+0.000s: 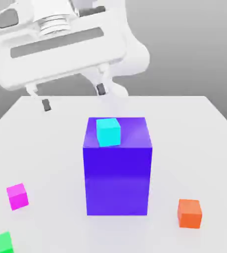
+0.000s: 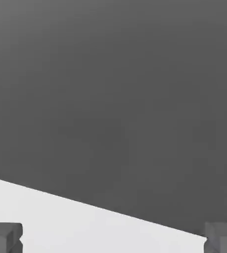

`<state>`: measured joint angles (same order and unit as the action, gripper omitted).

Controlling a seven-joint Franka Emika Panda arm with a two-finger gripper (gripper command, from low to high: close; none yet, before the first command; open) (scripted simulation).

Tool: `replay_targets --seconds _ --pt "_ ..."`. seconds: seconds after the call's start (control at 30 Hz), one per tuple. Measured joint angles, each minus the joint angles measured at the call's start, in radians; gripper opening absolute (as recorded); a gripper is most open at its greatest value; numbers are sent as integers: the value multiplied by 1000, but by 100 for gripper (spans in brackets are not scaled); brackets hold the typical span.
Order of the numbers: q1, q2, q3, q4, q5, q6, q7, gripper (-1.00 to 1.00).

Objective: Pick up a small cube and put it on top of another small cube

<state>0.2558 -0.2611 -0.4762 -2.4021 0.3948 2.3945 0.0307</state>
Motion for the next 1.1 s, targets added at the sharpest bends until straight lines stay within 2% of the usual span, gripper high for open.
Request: replay_targets --seconds 0.23,0.43,0.63,0.87,1.07,1.1 --pt "0 216 -93 -40 163 35 -309 0" --pt "-57 367 -111 -81 236 93 -528 0" --pt "-114 462 -140 -133 217 195 -685 0" --pt "-138 504 -240 -202 72 351 -774 0" --pt "-305 658 -37 -153 292 450 -957 0" --pt "-340 685 5 -143 332 467 -989 -100"
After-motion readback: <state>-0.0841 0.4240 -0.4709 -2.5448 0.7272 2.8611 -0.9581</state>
